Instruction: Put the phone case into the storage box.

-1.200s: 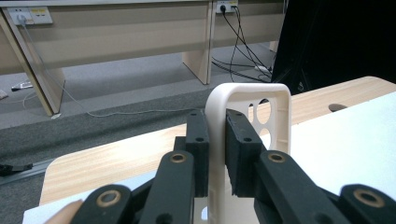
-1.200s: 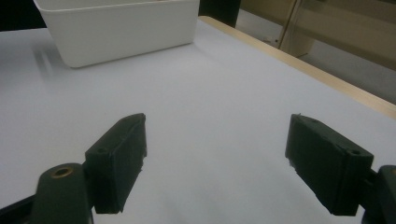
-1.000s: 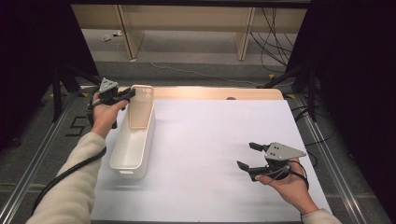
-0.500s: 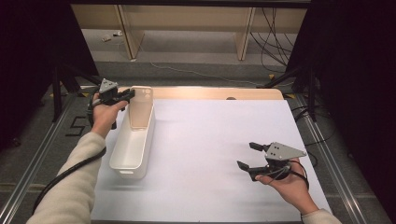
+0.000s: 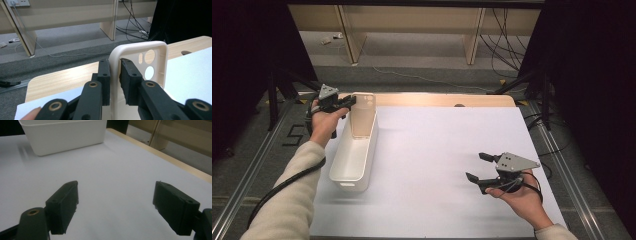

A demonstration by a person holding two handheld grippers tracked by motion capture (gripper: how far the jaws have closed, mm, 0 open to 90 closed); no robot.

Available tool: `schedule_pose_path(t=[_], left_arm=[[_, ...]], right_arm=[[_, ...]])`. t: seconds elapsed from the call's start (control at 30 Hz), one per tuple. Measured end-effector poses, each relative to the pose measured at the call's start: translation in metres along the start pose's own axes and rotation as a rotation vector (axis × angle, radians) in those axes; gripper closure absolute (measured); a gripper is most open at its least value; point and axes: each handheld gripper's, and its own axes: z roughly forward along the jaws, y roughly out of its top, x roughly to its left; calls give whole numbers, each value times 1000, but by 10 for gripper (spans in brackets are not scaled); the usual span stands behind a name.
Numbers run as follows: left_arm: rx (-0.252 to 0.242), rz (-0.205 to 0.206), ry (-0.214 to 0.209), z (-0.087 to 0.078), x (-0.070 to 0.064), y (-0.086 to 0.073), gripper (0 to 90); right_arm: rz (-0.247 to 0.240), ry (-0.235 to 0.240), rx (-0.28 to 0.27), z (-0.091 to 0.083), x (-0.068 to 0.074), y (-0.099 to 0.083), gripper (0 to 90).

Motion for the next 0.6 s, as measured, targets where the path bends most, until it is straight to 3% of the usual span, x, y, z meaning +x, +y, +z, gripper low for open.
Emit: schedule_pose_path(t=[0.6], left_arm=[[17,3,21,3,2,-2,746]], right_arm=[[0,3,2,0,0,0,219]])
